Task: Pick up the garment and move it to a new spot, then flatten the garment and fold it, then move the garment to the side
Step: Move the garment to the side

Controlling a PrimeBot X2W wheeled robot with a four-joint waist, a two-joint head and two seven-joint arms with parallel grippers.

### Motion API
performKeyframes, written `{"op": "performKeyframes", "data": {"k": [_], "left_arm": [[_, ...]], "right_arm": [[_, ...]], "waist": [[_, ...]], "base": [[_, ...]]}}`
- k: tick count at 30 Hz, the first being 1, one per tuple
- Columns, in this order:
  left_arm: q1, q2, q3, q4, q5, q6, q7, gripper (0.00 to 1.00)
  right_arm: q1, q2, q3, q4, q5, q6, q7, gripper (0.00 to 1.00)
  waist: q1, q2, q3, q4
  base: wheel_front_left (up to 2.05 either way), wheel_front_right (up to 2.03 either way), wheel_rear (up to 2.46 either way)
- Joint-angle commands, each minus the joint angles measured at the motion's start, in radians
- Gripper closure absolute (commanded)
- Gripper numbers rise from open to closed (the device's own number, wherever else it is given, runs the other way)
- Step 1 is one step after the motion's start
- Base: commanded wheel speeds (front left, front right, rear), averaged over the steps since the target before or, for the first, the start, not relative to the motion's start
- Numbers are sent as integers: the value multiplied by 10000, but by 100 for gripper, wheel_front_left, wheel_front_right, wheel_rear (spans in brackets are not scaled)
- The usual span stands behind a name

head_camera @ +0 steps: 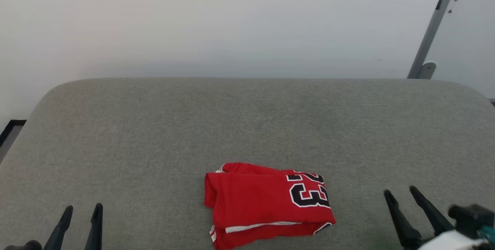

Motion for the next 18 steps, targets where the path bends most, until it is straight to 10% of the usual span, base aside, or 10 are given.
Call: {"op": "performKeyframes", "data": {"k": [1, 18], "left_arm": [[-55, 24, 42, -23, -66, -16, -50, 0], [-314, 92, -595, -9, -299, -16, -50, 0]], "right_arm": [[-316, -90, 204, 25, 145, -4, 128, 0], [-3123, -1257, 2735, 714, 2759, -4, 5569, 0]], "waist": [[0, -1, 49, 61], [0, -1, 960, 1239]], "base": [[0, 0, 0], [0, 0, 0]]}}
